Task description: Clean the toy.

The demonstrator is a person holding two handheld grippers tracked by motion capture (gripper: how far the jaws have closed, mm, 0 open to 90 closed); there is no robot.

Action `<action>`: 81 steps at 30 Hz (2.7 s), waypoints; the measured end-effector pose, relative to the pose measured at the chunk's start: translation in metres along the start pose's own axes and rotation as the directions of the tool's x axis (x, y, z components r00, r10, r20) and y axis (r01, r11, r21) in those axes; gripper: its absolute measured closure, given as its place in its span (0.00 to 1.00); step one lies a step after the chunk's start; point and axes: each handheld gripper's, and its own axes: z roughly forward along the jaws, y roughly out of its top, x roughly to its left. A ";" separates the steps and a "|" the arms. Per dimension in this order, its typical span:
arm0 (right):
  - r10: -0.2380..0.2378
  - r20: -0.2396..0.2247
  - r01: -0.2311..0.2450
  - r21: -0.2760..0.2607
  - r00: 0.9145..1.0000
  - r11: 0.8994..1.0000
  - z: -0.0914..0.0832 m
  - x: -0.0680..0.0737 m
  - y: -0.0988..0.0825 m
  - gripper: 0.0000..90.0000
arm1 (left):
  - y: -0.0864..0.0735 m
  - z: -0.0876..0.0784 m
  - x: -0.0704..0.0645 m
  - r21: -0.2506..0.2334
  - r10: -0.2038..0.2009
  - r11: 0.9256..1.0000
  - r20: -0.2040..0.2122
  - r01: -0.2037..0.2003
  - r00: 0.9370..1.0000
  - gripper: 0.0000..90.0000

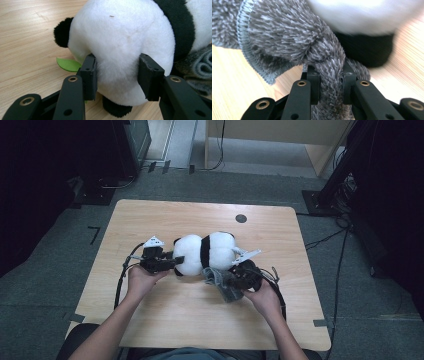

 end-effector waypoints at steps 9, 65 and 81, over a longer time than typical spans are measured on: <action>0.075 0.022 -0.074 -0.017 0.997 0.997 -0.012 -0.025 -0.014 0.85 | 0.000 0.001 0.000 0.000 -0.002 1.000 0.002 0.002 1.000 0.61; -0.022 -0.155 0.022 -0.003 0.988 1.000 0.019 0.015 0.025 0.85 | -0.001 0.003 0.001 -0.005 0.010 1.000 -0.006 -0.010 1.000 0.51; 0.118 -0.067 -0.121 -0.049 0.991 0.991 -0.024 -0.037 -0.012 0.84 | 0.000 0.004 0.001 -0.003 0.016 1.000 -0.008 -0.016 1.000 0.51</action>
